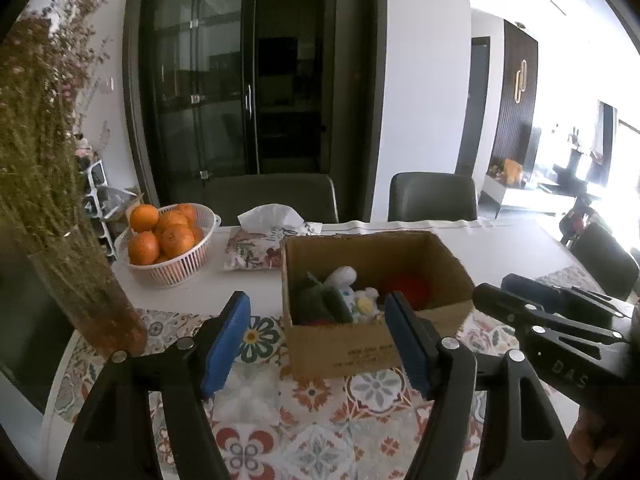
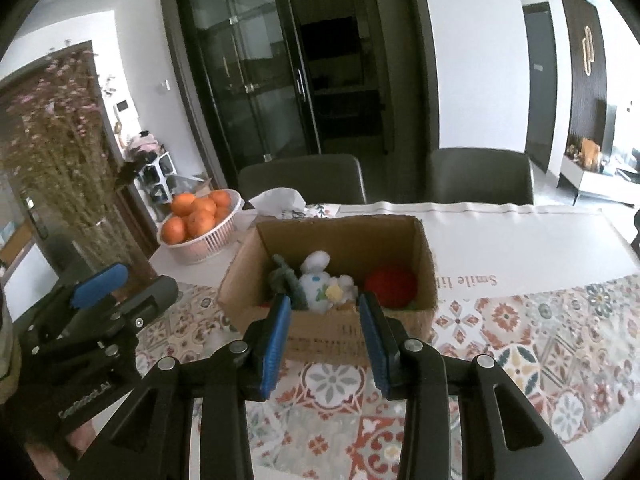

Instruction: Organize soft objects

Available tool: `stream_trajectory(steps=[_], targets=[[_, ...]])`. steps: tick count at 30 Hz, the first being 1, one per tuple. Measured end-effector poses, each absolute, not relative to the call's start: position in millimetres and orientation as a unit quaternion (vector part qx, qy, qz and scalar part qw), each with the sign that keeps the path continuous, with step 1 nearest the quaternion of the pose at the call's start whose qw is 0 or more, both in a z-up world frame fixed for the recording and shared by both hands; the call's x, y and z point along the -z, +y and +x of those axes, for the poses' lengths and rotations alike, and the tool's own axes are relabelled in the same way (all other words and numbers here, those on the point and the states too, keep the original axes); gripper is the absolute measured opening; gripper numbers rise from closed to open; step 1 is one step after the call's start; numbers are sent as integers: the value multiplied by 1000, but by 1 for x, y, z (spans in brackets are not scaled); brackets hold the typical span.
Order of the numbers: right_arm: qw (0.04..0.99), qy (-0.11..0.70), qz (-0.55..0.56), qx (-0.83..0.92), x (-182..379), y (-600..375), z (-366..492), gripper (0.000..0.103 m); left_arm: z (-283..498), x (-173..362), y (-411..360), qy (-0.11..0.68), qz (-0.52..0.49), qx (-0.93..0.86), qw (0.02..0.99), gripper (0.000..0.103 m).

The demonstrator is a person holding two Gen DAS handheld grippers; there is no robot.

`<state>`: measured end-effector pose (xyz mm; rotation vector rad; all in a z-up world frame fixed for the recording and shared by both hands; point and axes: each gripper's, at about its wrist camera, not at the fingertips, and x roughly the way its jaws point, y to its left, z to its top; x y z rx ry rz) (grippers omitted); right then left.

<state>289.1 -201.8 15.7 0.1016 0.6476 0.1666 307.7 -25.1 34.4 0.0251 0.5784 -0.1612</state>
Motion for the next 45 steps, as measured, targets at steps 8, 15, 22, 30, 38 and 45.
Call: stream_trajectory(steps=[8,15,22,30,38,45], targets=[[950,299,51,-71,-27,-203,231,38,251,-49,-28,265,28,74,961,74],[956,284,51,-60,-27,-202,176,46,195,-52,-25,253,30,75,964,76],[963,264,44,-37,-26,-199,129,56,151,-52,-24,236,49,66,968,84],[967,252,34,-27,-23,-197,84,62,108,-50,-21,212,55,55,974,94],[970,240,37,-23,-19,-195,52,70,71,-49,-16,202,43,53,977,102],[971,234,37,-29,-15,-192,27,75,42,-46,-10,190,43,55,979,103]])
